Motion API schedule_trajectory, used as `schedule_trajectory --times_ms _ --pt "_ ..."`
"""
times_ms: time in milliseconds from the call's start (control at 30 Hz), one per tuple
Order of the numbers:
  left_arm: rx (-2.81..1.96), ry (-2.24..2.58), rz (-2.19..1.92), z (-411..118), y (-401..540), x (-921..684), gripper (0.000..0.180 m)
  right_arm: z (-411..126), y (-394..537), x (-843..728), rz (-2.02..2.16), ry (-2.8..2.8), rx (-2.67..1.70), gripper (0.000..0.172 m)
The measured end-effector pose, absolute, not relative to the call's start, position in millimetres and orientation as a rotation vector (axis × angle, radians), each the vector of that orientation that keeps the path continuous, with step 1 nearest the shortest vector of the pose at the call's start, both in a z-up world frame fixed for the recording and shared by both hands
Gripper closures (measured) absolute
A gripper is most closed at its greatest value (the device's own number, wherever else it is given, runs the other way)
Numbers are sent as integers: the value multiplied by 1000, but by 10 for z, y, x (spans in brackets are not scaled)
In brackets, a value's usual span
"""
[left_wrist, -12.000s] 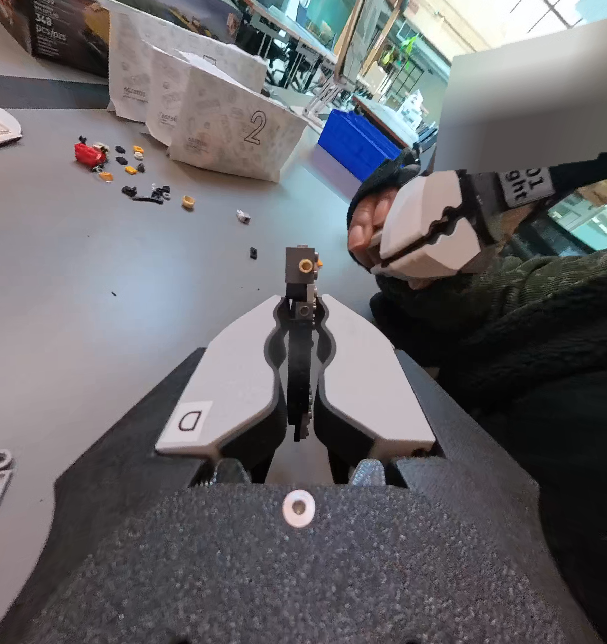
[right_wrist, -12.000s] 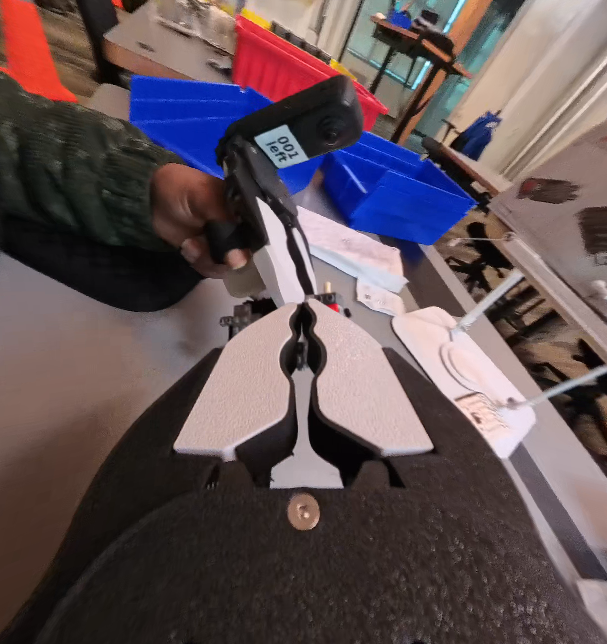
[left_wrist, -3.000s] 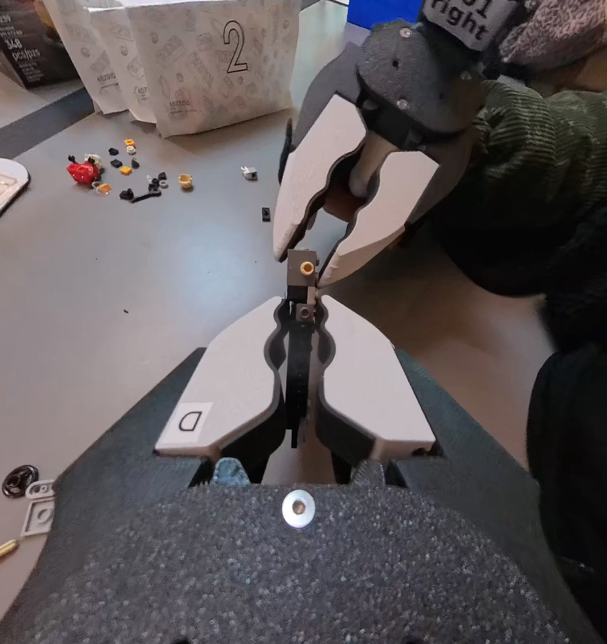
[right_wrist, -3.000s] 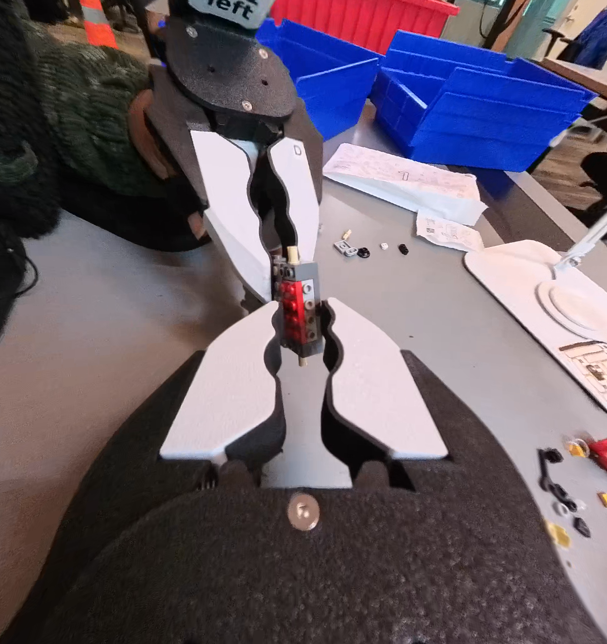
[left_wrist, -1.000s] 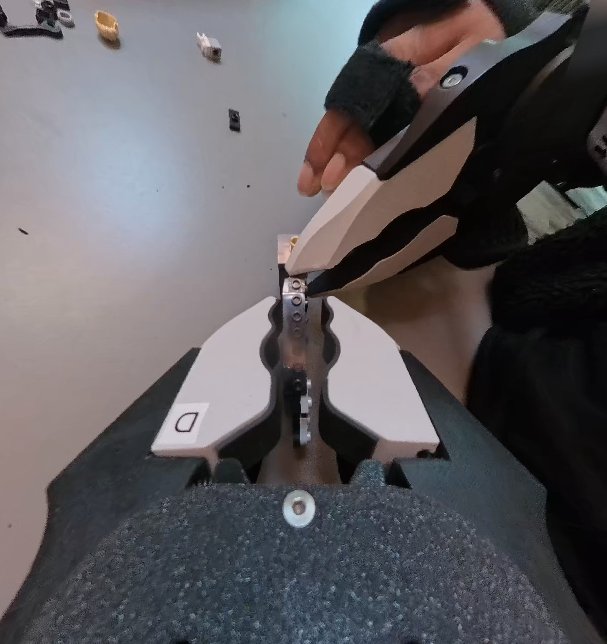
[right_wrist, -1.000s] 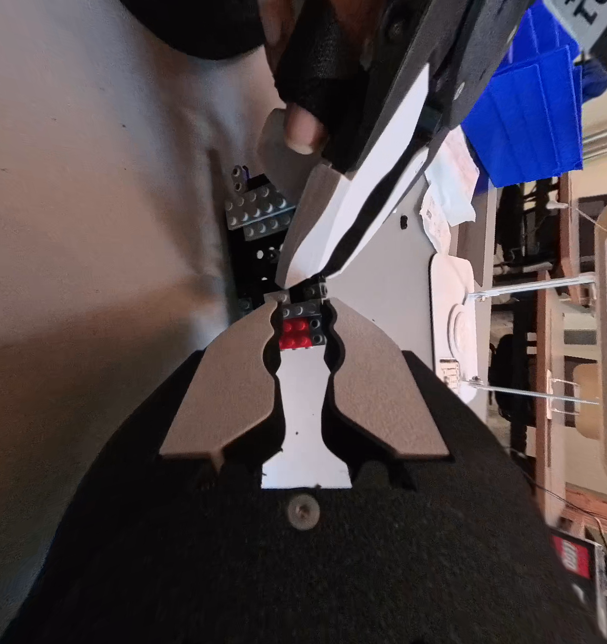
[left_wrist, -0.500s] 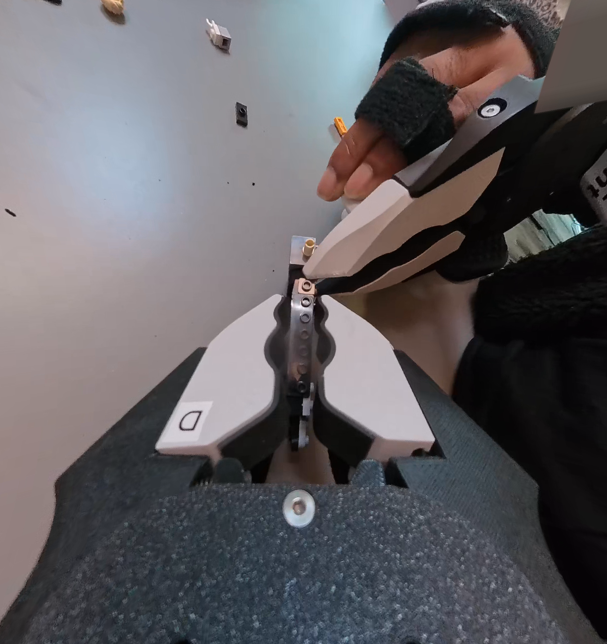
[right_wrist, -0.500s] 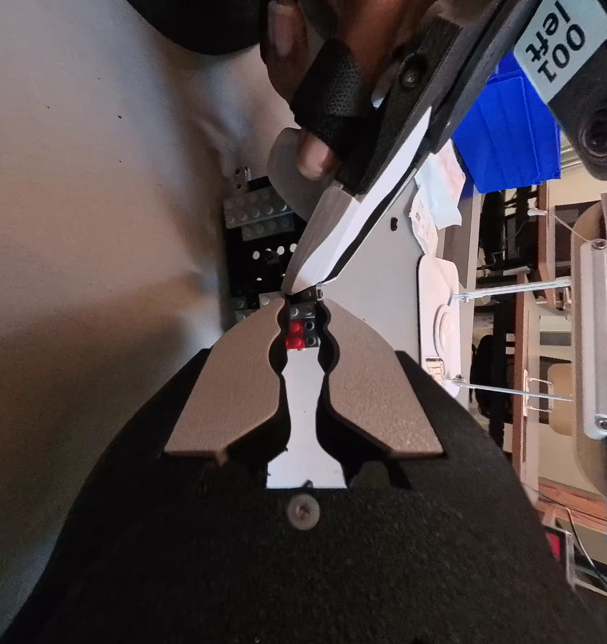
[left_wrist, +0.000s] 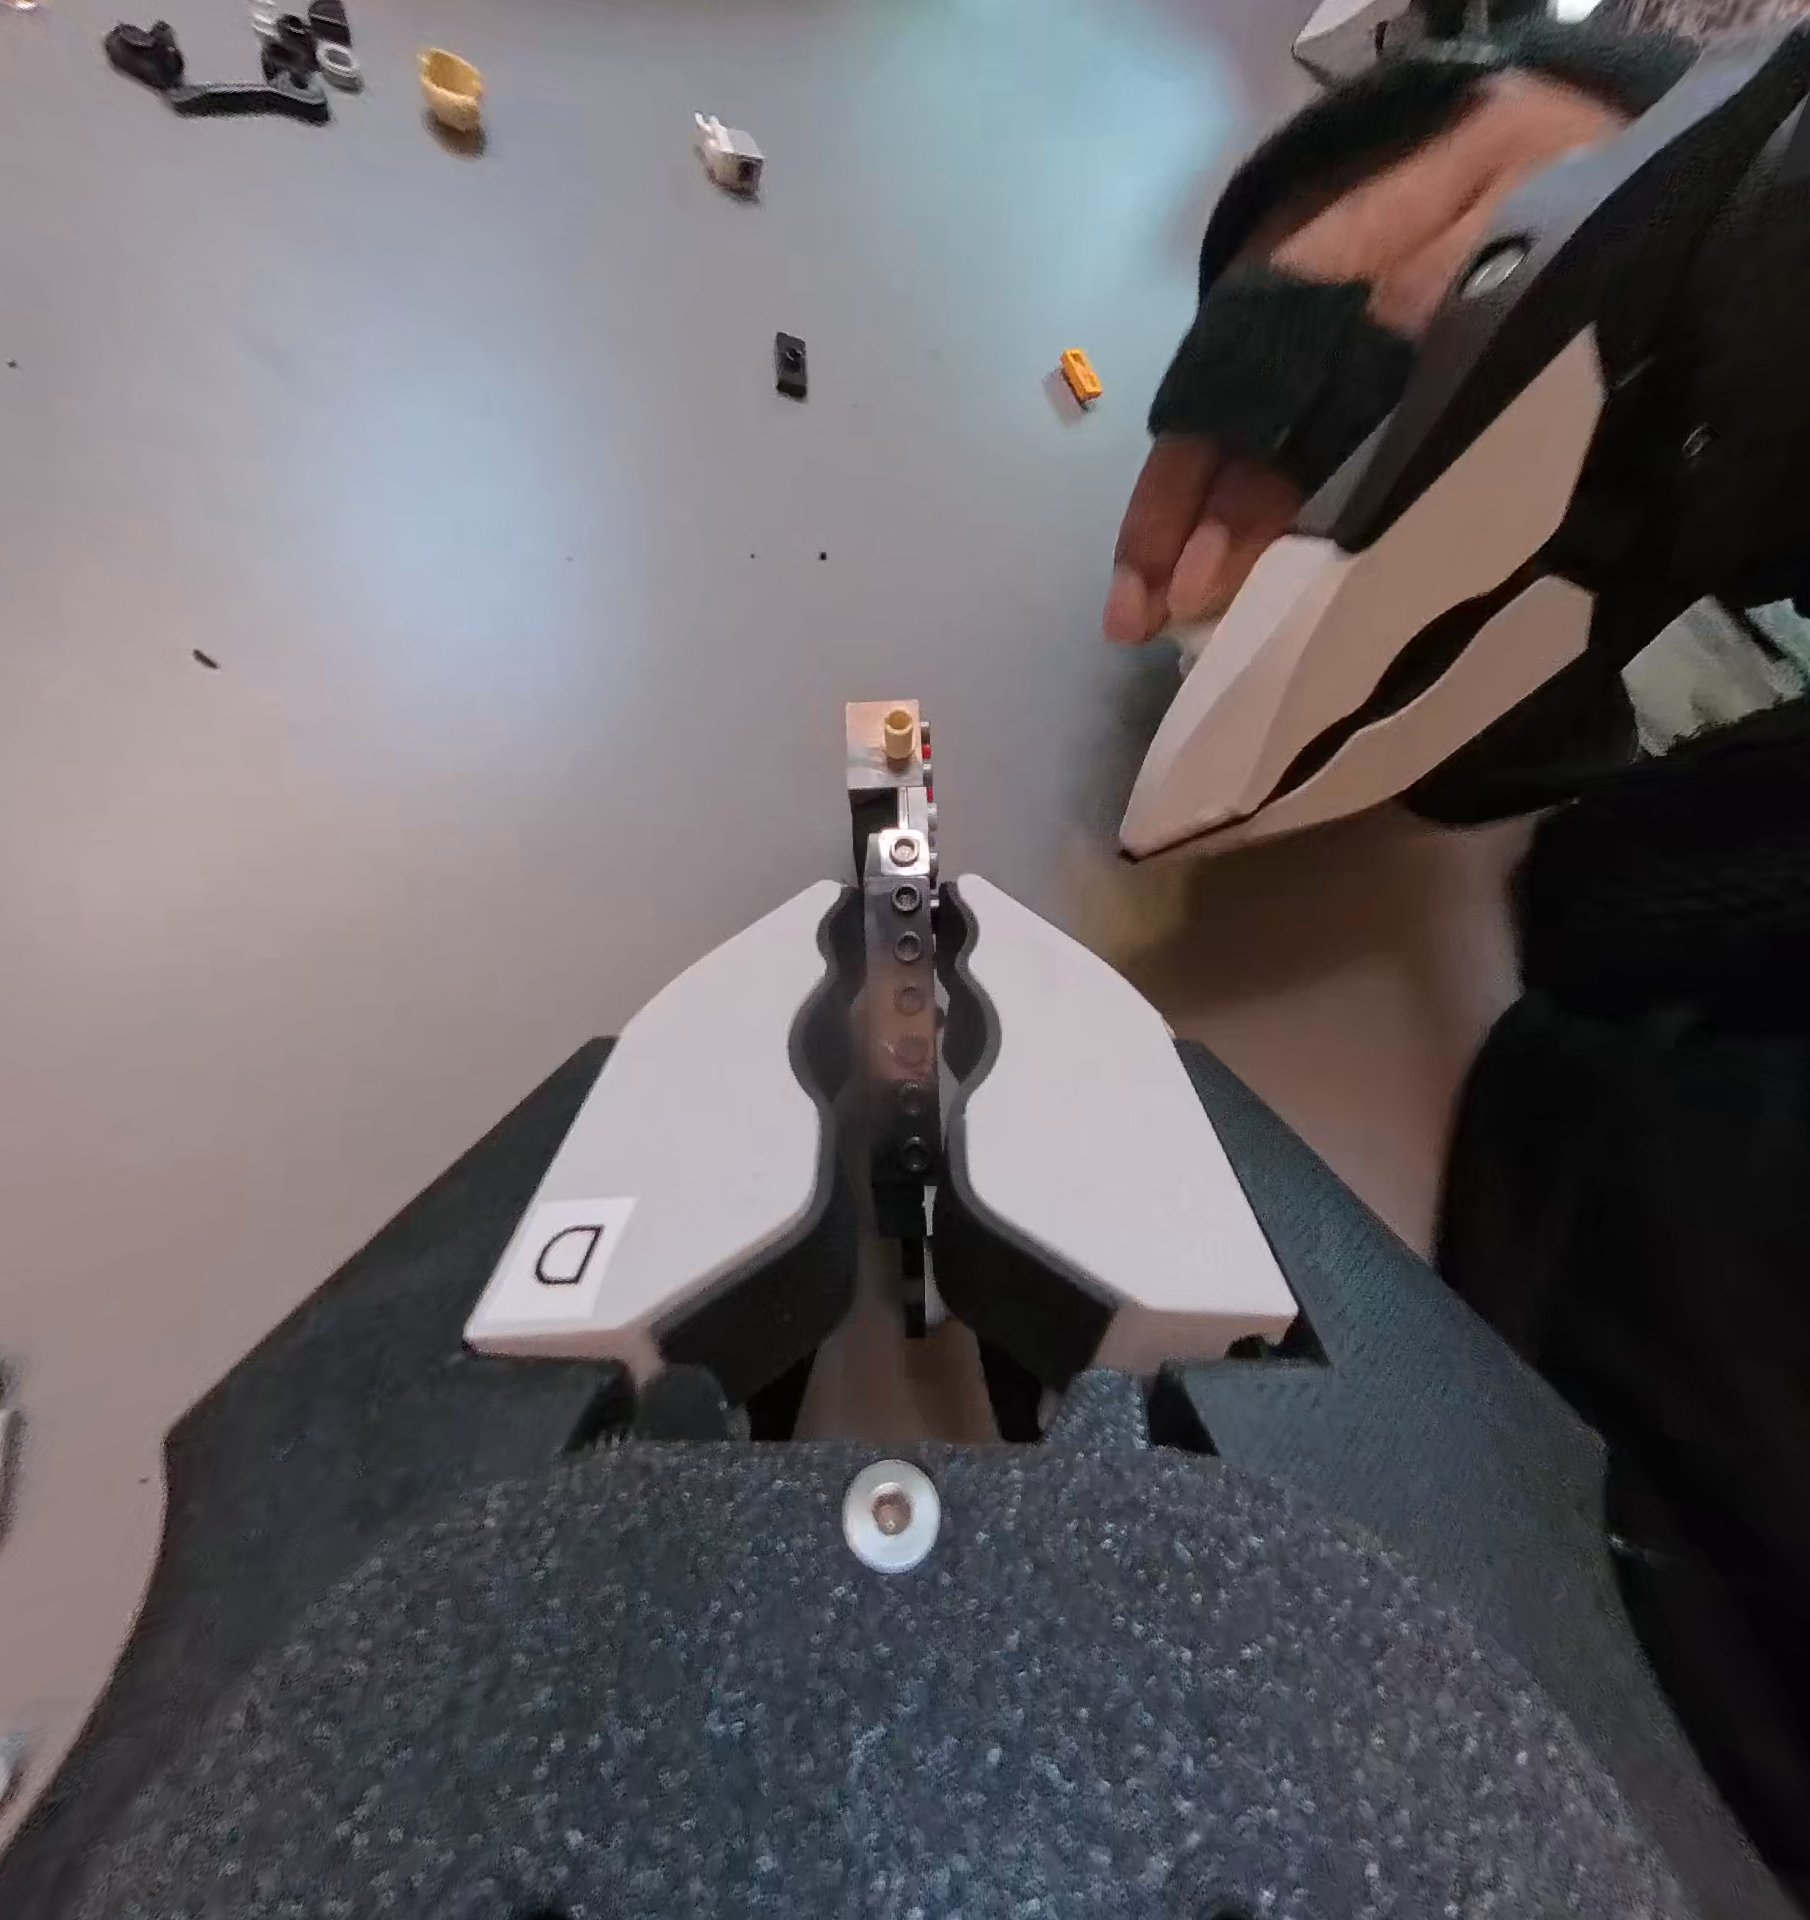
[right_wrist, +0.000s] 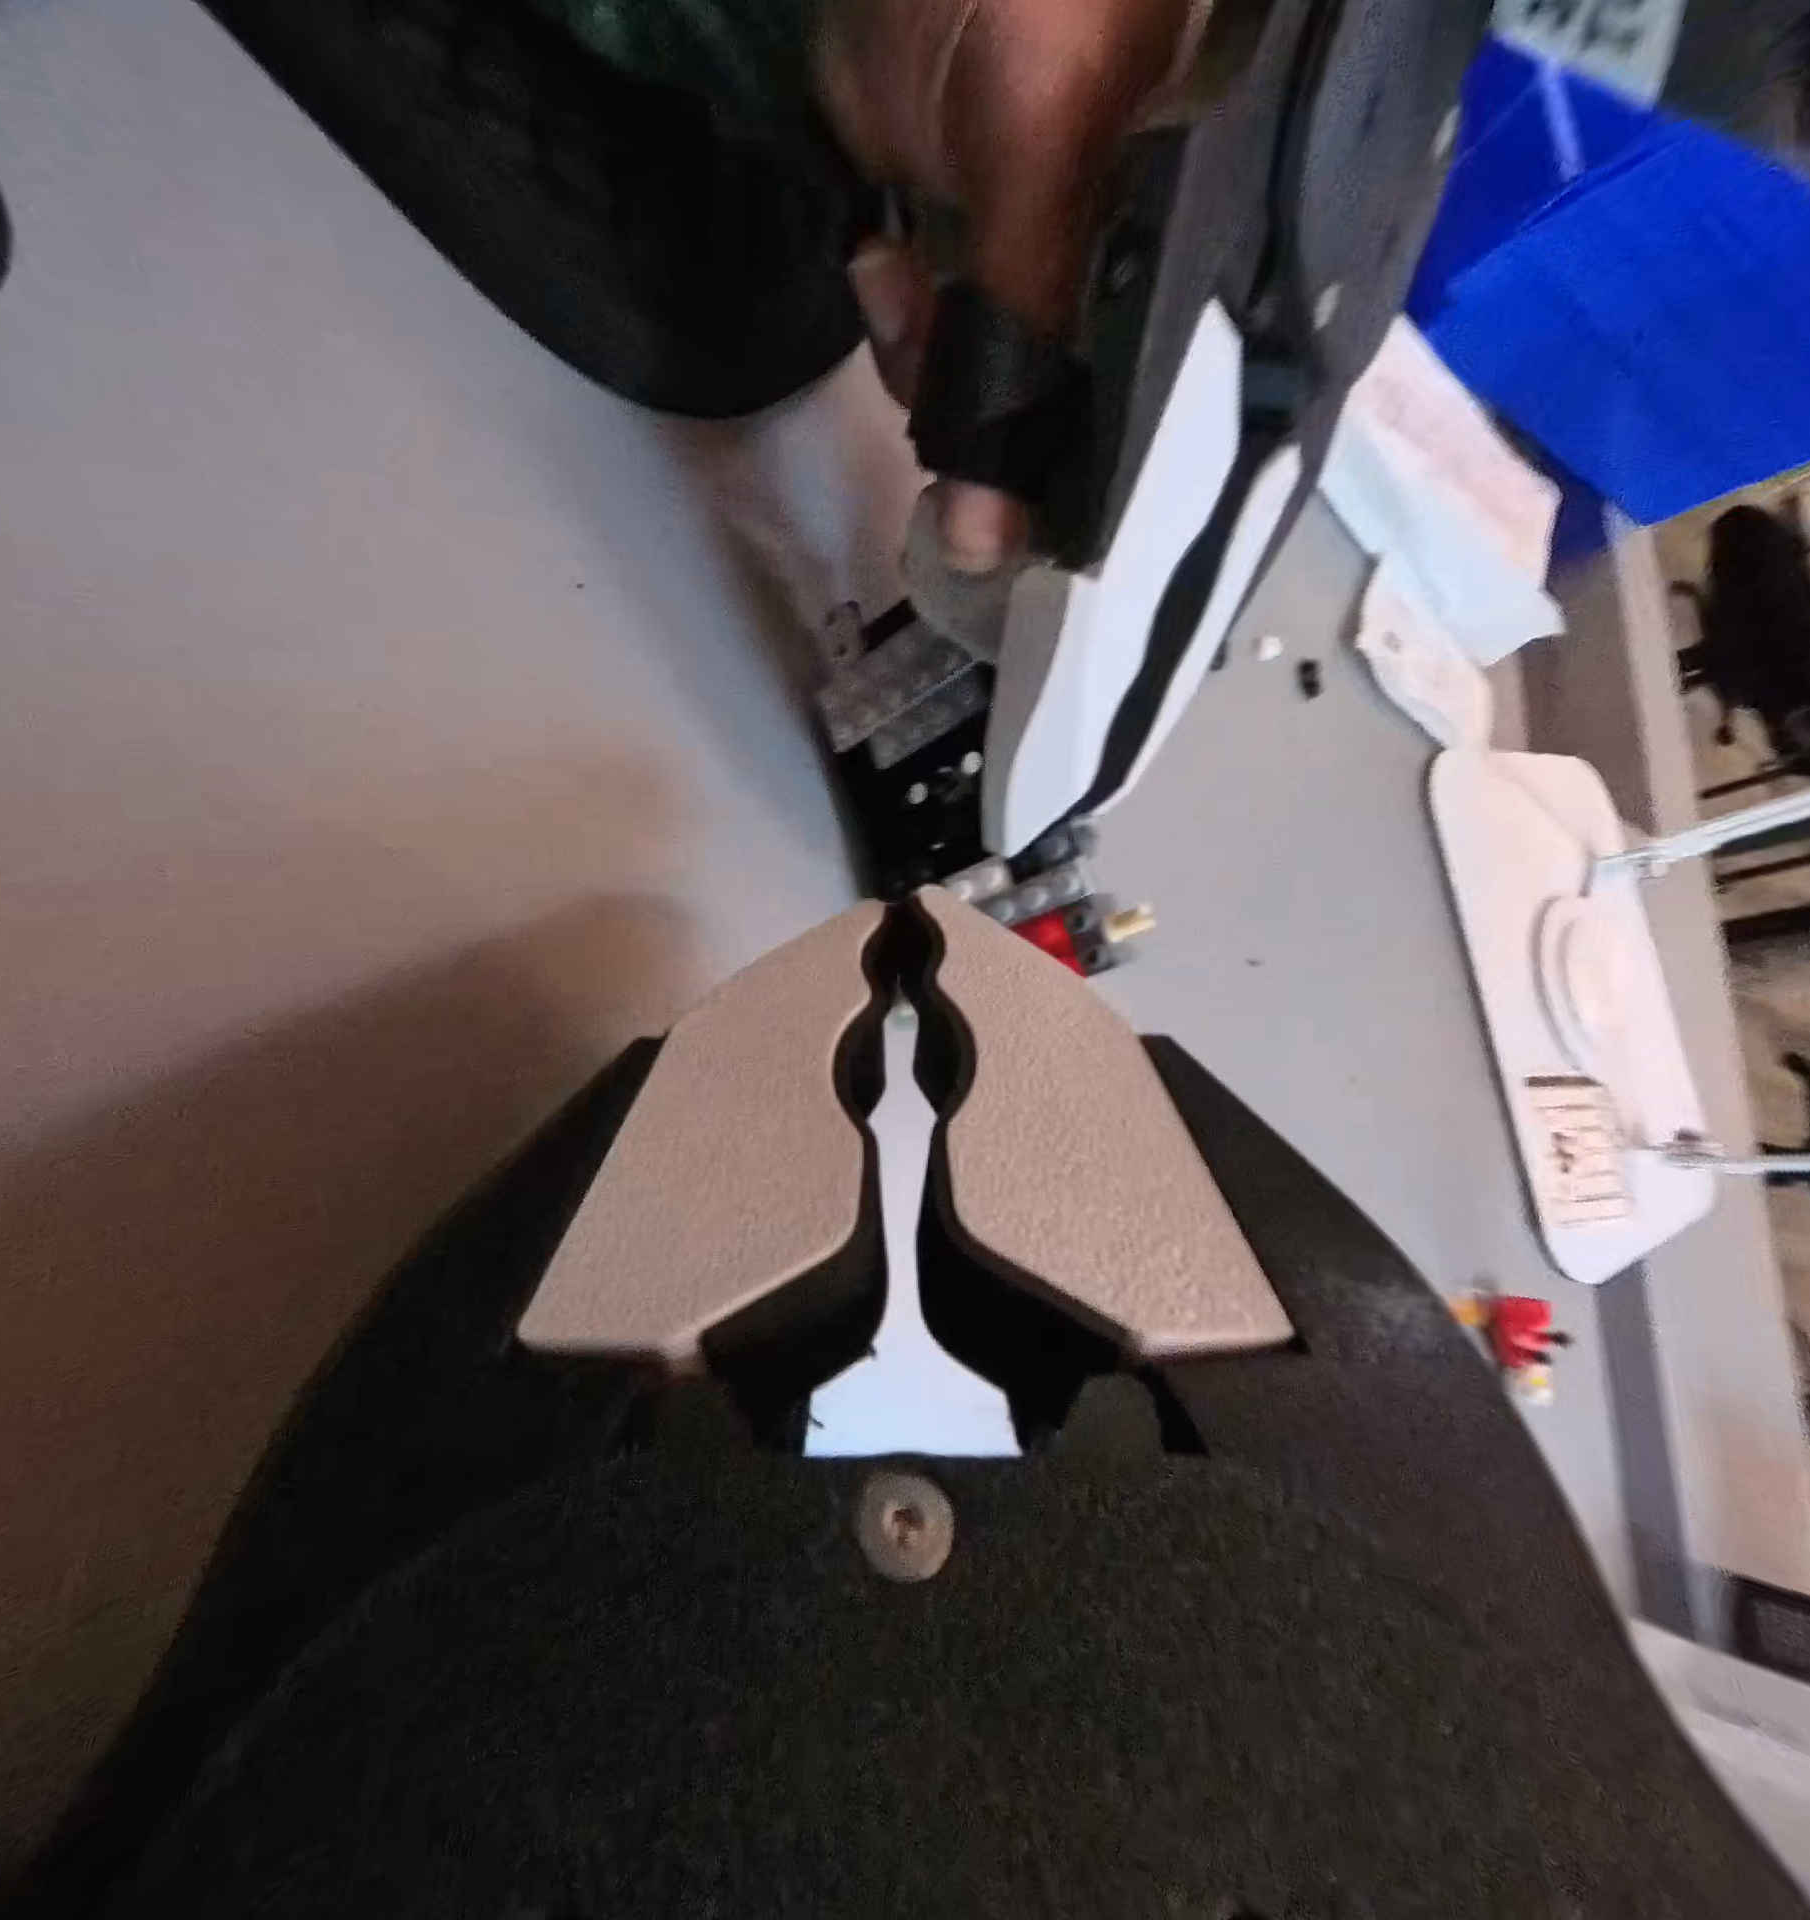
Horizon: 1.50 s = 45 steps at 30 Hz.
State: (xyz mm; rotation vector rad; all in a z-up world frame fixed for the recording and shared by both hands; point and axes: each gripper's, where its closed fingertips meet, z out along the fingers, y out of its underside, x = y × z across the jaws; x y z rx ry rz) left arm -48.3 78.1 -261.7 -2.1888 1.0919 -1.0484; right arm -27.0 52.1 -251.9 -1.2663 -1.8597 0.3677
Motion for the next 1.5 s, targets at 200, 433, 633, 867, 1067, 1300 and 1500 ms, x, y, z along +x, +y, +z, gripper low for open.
schedule_trajectory --times_ms 200,433,633,867,1067,1300,1500 --pt "-2158 1164 -934 -2598 772 -436 167 -2409 729 -295 181 -1853 -1226 152" --pt "-2149 1201 -850 -2596 752 -428 167 -2504 815 -311 -5 -1975 -1163 158" --pt "-2144 1227 -808 -2595 733 -425 167 -2517 814 -325 -118 -2056 -1099 160" --pt "-2139 1240 -749 -2593 702 -406 167 -2498 786 -321 -119 -2064 -1099 165" --pt "-2151 1218 -786 -2592 687 -390 167 -2492 756 -295 -172 -2049 -1068 166" --pt "-2142 1184 -726 -2592 788 -503 167 -2492 526 -272 36 -2036 -1110 172" --pt "-2084 1210 -652 -2487 814 -489 167 -2339 730 -280 -115 -1965 -1034 154"
